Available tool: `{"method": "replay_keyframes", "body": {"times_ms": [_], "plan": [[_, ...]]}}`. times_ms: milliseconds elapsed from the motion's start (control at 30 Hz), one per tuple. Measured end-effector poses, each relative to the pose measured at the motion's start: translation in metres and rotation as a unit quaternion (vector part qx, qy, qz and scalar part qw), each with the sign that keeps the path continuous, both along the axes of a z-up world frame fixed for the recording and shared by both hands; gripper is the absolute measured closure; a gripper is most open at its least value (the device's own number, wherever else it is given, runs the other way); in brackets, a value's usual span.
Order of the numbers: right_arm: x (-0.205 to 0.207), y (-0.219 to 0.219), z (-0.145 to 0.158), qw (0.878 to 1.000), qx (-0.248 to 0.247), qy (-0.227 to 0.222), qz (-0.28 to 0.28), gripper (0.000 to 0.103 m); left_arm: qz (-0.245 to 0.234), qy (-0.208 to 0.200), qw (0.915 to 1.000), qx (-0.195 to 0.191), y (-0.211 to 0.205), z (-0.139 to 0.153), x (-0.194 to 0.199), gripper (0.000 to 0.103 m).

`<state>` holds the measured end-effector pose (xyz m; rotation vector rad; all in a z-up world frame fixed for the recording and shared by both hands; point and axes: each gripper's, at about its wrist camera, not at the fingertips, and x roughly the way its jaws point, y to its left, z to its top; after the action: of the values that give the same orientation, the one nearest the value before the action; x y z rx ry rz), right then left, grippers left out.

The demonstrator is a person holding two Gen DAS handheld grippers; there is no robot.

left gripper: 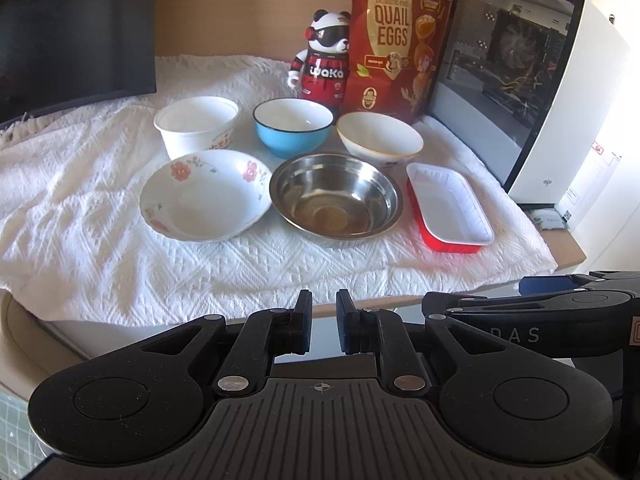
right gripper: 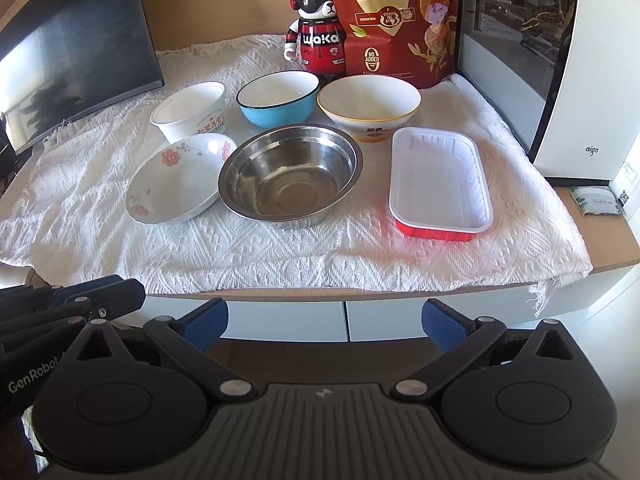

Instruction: Organize plates and bowls

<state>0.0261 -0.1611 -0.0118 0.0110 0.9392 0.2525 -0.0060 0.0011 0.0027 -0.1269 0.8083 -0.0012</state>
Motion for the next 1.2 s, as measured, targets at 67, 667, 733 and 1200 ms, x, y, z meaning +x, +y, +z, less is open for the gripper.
{"method": "replay_keyframes", "body": {"times_ms": [67, 667, 733, 1200], "plan": [[0.0001, 0.0011, -0.0008, 1.000, 0.000, 0.000, -0.001, 0.000, 0.000, 0.000, 1.0000, 0.000, 0.0001, -0.0003, -0.0002, 0.086], [-0.0013, 0.0023, -0.0010, 1.000, 0.001, 0.002, -0.002, 0.000, 0.003, 0.008, 0.9999, -0.010, 0.0044, -0.0021, 0.0025, 0.086], [-0.0014, 0.0019, -0.0008, 1.000, 0.003, 0.001, -0.002, 0.000, 0.003, 0.008, 0.9999, -0.010, 0.0042, -0.0018, 0.0028, 0.086], [-0.0009, 0.0005, -0.0008, 1.000, 0.005, 0.002, -0.003, 0.000, 0.003, 0.014, 0.9998, -0.011, 0.0040, -0.0042, 0.0046, 0.086]]}}
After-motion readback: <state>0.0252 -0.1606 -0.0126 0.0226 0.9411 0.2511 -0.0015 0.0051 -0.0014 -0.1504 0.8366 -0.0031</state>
